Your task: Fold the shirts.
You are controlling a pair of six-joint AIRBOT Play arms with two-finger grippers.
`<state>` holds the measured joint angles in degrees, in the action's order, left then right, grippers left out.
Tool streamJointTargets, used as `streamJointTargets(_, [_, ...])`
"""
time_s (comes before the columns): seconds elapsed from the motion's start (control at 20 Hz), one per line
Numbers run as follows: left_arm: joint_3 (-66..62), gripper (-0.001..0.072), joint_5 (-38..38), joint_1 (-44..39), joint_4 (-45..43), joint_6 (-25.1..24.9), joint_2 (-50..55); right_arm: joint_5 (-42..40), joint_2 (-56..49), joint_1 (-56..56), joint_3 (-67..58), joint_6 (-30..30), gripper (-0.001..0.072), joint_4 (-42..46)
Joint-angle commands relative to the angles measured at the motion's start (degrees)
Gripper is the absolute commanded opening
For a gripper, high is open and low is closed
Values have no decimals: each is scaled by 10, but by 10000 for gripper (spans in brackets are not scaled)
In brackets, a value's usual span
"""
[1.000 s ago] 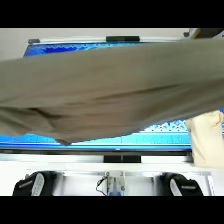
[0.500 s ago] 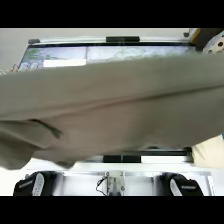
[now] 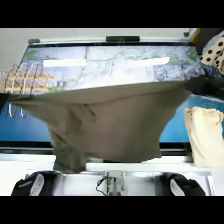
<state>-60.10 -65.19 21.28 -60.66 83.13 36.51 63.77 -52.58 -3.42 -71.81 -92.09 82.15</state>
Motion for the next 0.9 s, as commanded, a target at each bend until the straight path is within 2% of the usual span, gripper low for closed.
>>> streamJointTargets(0.0, [61,33,179,-61,67,-32,139,-218,-125,1,43,-39,71,-75])
streamJointTargets(0.1, [28,35,263,-107,67,-32,238,-292,-192,1,43,-39,71,-163])
streamJointTargets(0.2, [-13,35,322,-143,67,-31,328,-326,-246,1,43,-39,72,-236])
streamJointTargets(0.35, [-59,36,307,-176,68,-28,437,-296,-306,1,43,-39,72,-264])
streamJointTargets(0.45, [-71,40,261,-182,68,5,480,-263,-327,1,43,-39,72,-269])
streamJointTargets(0.5, [-76,78,230,-180,67,18,491,-254,-329,0,43,-39,90,-279])
streamJointTargets(0.55, [-85,183,187,-170,67,17,496,-250,-326,-2,42,-38,218,-297])
streamJointTargets(0.6, [-97,385,147,-154,67,11,495,-242,-319,-8,40,-28,450,-309])
streamJointTargets(0.65, [-120,578,91,-127,66,4,494,-221,-307,-18,33,-12,518,-308])
streamJointTargets(0.7, [-152,624,25,-92,65,-8,494,-194,-292,-31,27,2,519,-305])
streamJointTargets(0.85, [-206,602,-175,15,4,-19,492,-59,-236,-91,23,20,518,-259])
